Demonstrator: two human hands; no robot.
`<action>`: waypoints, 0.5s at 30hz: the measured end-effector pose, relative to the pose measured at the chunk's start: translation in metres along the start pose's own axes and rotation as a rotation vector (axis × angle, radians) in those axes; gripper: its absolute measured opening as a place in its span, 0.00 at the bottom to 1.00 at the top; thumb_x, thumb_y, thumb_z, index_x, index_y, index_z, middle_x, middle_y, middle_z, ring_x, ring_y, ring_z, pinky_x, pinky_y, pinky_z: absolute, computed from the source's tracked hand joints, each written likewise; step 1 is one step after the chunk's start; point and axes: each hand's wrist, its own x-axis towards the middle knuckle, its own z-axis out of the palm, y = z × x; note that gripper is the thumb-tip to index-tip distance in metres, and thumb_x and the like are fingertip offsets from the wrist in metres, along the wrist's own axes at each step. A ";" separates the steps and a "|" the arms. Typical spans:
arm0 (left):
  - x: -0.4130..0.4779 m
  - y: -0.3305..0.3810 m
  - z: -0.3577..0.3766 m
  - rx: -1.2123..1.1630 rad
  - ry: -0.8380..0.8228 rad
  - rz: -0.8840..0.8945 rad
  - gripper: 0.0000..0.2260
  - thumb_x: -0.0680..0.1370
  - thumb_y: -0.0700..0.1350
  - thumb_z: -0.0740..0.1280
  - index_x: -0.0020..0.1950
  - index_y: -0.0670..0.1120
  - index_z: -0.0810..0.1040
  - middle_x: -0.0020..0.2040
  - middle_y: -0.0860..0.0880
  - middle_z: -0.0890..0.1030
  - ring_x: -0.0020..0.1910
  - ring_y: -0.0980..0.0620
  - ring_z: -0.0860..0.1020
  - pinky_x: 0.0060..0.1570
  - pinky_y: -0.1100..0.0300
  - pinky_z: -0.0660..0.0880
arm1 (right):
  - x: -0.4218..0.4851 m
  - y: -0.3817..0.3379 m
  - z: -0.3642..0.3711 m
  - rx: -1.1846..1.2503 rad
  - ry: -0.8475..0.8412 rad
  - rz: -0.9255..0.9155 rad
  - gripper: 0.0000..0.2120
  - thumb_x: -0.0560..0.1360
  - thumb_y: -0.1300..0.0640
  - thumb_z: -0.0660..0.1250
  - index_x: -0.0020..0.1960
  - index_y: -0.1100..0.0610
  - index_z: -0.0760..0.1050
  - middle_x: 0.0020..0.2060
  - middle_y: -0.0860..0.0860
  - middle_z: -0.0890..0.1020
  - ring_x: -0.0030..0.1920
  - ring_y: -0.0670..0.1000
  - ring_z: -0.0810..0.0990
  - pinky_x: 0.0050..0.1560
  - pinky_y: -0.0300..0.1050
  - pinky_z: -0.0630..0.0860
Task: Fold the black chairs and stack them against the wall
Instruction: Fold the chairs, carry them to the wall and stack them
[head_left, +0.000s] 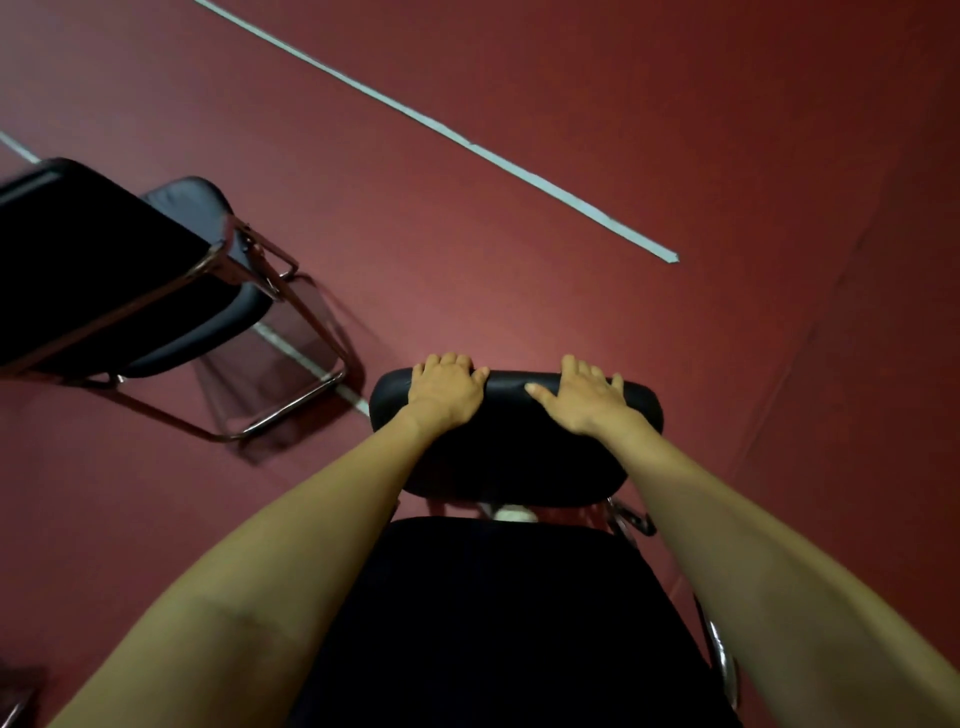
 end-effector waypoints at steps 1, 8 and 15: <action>-0.008 0.001 0.001 -0.012 -0.005 -0.014 0.21 0.84 0.53 0.51 0.65 0.41 0.72 0.67 0.40 0.72 0.66 0.40 0.67 0.67 0.48 0.60 | -0.007 0.001 0.001 -0.015 -0.018 -0.012 0.37 0.77 0.33 0.50 0.76 0.59 0.52 0.74 0.56 0.61 0.73 0.57 0.59 0.72 0.61 0.52; -0.045 0.002 0.007 -0.056 -0.044 -0.067 0.21 0.84 0.54 0.50 0.66 0.41 0.71 0.69 0.40 0.71 0.68 0.40 0.66 0.68 0.47 0.59 | -0.041 0.005 0.012 -0.151 -0.083 -0.065 0.35 0.77 0.32 0.50 0.74 0.55 0.57 0.71 0.57 0.63 0.72 0.58 0.60 0.70 0.62 0.57; -0.077 -0.003 0.025 -0.073 -0.011 -0.053 0.20 0.83 0.54 0.52 0.63 0.41 0.72 0.67 0.41 0.72 0.66 0.38 0.67 0.67 0.48 0.60 | -0.073 0.003 0.029 -0.192 -0.045 -0.115 0.37 0.75 0.30 0.51 0.70 0.58 0.60 0.67 0.58 0.66 0.67 0.59 0.62 0.67 0.63 0.60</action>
